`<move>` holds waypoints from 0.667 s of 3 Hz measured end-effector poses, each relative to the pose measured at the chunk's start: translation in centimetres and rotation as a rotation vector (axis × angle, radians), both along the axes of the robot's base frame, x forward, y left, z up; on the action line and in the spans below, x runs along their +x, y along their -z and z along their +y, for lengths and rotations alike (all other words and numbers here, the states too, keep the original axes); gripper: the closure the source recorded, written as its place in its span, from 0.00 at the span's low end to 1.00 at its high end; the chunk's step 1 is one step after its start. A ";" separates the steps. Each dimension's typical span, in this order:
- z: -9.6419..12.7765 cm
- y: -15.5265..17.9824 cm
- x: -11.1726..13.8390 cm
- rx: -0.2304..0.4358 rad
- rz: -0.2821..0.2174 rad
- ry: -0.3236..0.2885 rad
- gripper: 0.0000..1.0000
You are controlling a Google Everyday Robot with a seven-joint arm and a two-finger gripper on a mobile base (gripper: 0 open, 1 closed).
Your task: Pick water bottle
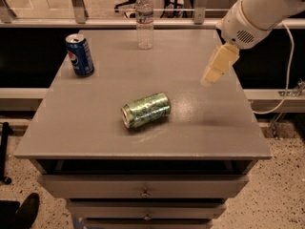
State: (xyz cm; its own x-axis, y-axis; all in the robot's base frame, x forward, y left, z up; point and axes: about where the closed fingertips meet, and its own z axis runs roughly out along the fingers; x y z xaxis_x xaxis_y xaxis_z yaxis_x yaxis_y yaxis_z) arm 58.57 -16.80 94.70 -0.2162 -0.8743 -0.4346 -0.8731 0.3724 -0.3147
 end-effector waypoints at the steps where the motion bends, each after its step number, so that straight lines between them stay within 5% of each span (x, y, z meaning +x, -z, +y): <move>1: 1.6 0.0 4.6 0.080 -0.032 0.034 0.00; 2: 1.6 0.0 4.6 0.080 -0.032 0.034 0.00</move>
Offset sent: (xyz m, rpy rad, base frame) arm 0.0379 0.0133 0.0000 0.0672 -0.0273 -0.0288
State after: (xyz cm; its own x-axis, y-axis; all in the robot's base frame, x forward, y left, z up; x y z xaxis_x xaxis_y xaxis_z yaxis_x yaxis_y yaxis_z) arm 63.13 -15.23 94.70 -0.2298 -0.8289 -0.5100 -0.8494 0.4266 -0.3106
